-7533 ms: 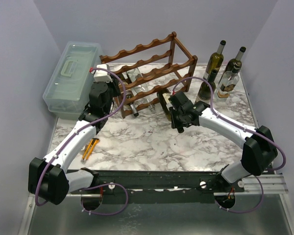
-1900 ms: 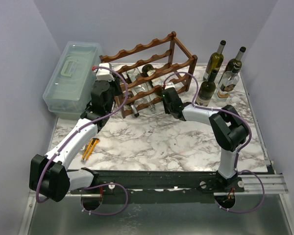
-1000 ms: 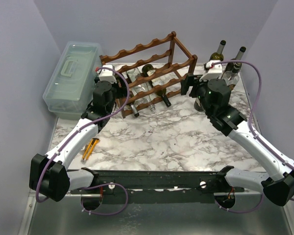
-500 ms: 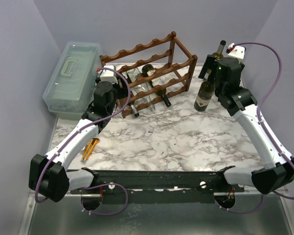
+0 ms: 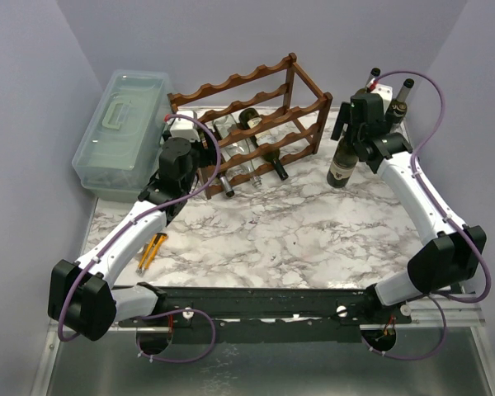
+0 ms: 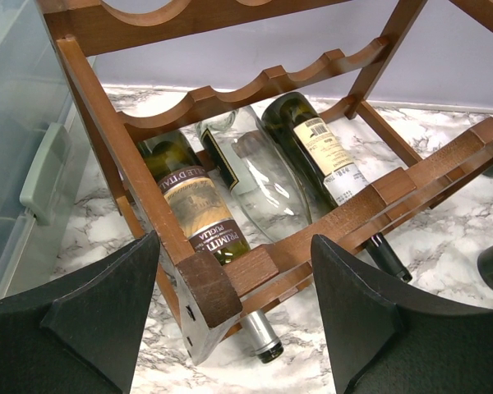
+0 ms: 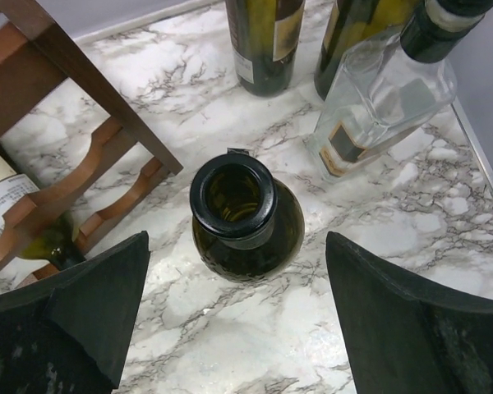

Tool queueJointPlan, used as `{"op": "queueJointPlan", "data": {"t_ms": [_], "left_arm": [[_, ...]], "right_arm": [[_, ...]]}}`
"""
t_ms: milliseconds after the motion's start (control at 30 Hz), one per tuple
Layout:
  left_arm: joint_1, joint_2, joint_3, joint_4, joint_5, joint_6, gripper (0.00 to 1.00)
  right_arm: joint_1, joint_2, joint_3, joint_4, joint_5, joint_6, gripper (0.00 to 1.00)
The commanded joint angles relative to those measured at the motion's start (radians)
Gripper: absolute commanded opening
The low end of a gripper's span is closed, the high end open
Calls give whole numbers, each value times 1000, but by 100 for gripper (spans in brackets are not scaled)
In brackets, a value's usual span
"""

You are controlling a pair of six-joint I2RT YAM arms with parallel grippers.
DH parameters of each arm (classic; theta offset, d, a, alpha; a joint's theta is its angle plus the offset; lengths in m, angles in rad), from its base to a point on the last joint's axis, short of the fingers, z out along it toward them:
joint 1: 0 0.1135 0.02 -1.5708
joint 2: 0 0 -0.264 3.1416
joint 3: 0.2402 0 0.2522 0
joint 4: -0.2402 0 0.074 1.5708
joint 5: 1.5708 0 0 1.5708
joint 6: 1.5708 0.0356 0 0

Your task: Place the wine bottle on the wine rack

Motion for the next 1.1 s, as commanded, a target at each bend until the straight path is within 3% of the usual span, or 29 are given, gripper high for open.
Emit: {"op": "queueJointPlan", "data": {"t_ms": [0,400,767,900,1067], "left_arm": [[-7,-14,12,1,0,-5,75],[-7,1,13,-2,3,2,74],[-7,-6,15,-3,17,-5,73],[-7,-5,15,-4,17,-6,72],[-7,-6,15,-4,25,-13,72]], "right_arm": [[-15,17,-49,70,30,-2,88],[-26,132,-30,108,71,-37,74],[-26,118,-65,126,31,-52,61],[-27,103,-57,119,24,-59,74],[-26,92,-12,93,31,-60,83]]}}
